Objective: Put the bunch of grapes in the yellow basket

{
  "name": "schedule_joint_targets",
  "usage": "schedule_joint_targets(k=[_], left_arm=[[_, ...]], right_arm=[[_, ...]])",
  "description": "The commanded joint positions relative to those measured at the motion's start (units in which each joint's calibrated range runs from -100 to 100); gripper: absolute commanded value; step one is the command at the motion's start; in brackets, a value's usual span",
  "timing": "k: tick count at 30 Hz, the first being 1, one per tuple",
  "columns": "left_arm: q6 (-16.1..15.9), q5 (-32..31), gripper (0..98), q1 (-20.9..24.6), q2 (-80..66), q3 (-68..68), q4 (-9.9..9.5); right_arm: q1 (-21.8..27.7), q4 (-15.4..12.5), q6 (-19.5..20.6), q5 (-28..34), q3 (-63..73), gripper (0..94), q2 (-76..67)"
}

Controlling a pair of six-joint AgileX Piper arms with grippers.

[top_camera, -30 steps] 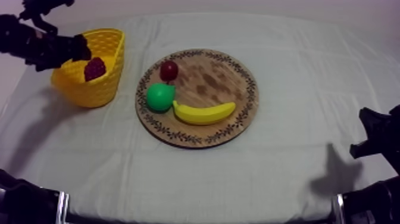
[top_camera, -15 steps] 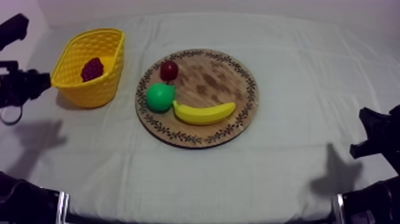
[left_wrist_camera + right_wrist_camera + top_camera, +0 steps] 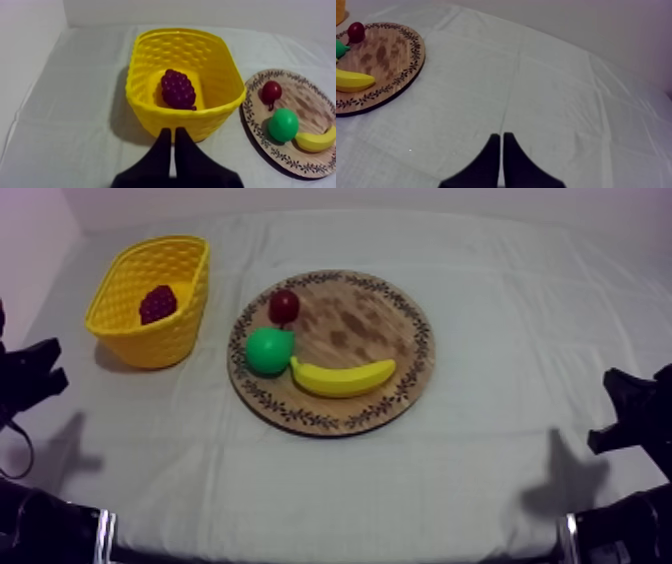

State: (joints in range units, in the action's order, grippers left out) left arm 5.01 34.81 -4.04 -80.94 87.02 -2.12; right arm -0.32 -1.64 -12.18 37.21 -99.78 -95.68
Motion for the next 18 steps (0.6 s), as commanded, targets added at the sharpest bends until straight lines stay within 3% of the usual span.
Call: schedule_joint_targets(k=[1, 10, 18], left_arm=[[0.28, -0.66, 0.1, 0.03, -7.4, 3.72, 0.0], [1.25, 0.21, 0.0, -0.38, -17.78, 9.95, -0.94], [-0.56, 1.18, 0.0, -0.87, -18.98, 10.92, -0.49]], right_arm=[[0.01, 0.0, 0.0, -0.03, 0.01, 0.5, 0.0], [0.01, 0.0, 0.0, -0.03, 0.01, 0.5, 0.0], [0.01, 0.0, 0.0, -0.03, 0.01, 0.5, 0.0]])
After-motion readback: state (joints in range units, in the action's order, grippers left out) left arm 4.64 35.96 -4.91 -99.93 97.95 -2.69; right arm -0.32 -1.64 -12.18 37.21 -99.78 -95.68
